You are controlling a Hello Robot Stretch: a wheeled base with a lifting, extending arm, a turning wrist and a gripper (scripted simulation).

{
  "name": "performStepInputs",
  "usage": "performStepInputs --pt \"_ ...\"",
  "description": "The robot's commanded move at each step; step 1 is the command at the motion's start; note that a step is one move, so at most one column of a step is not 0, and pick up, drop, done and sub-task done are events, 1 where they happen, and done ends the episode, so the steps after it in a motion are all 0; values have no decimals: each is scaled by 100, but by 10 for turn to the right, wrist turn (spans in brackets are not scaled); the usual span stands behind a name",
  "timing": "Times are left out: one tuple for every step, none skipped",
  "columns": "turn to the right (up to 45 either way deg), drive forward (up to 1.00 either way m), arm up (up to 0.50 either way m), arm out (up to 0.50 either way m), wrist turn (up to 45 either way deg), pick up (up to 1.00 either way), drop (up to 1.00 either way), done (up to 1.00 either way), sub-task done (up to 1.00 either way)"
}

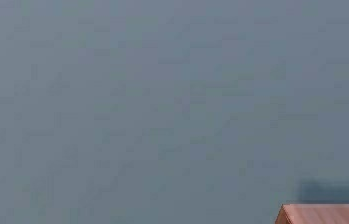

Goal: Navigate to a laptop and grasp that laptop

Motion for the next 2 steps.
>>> performStepInputs --pt "0 0 0 0 360 0 0 0 0" --pt "0 0 -12 0 0 0 0 0 0"
